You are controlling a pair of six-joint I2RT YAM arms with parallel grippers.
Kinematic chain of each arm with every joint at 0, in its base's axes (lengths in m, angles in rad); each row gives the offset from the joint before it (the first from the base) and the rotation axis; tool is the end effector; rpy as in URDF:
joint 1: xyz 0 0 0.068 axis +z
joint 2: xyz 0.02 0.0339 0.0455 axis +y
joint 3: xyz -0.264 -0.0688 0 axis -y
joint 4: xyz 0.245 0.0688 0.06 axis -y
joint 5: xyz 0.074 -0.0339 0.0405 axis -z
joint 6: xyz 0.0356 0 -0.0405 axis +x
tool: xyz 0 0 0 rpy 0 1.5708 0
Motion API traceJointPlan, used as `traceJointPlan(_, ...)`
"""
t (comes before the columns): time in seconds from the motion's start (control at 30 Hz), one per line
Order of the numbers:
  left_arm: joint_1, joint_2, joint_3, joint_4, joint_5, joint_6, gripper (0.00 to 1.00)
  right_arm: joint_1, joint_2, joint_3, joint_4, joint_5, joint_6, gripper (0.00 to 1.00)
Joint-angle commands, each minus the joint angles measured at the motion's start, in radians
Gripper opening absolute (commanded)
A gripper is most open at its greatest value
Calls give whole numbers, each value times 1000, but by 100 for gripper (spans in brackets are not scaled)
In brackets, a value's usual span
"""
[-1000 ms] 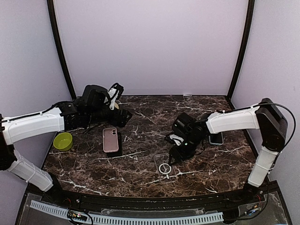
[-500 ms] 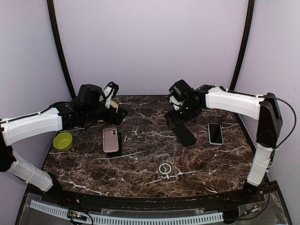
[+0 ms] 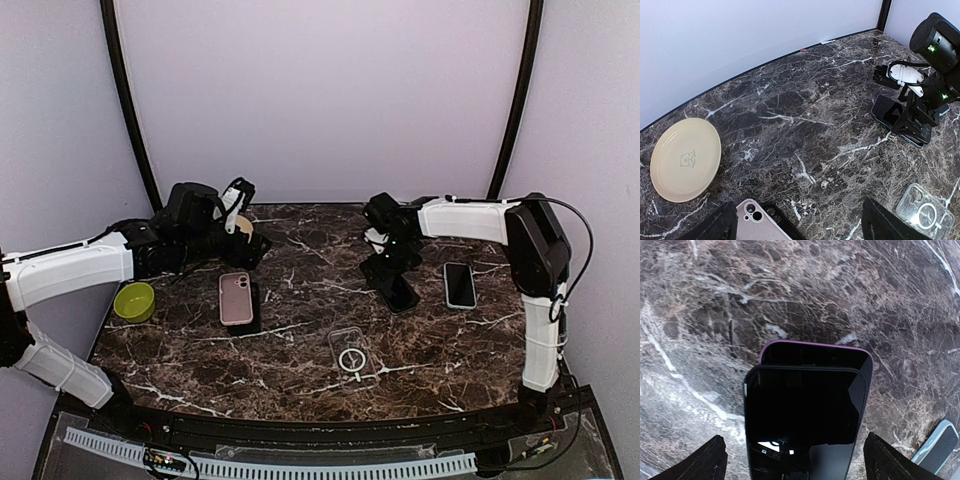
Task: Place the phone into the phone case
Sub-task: Adjust the phone.
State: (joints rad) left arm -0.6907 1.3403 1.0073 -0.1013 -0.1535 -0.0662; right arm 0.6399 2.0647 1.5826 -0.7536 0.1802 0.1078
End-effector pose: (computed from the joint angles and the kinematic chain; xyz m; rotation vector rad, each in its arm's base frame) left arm 0.2423 -0.1932 0.3012 0.5242 1.9457 -0.3310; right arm 0.3454 0.2492 0.1826 -0.6861 2.6782 -0.0617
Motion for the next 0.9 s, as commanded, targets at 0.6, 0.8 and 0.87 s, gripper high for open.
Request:
traceJointPlan(0.6,10,8,-11,14,16,8,88,-28,1,-47,30,-23,-49,88)
traceJointPlan(0.8,11,12,-10,14,27,4,88,-39,-25,-50,30,-4,-51,98)
traceJointPlan(0.87,11,13,-8,13,27,4,88,-44,-34,-68,41,-19,-48,96)
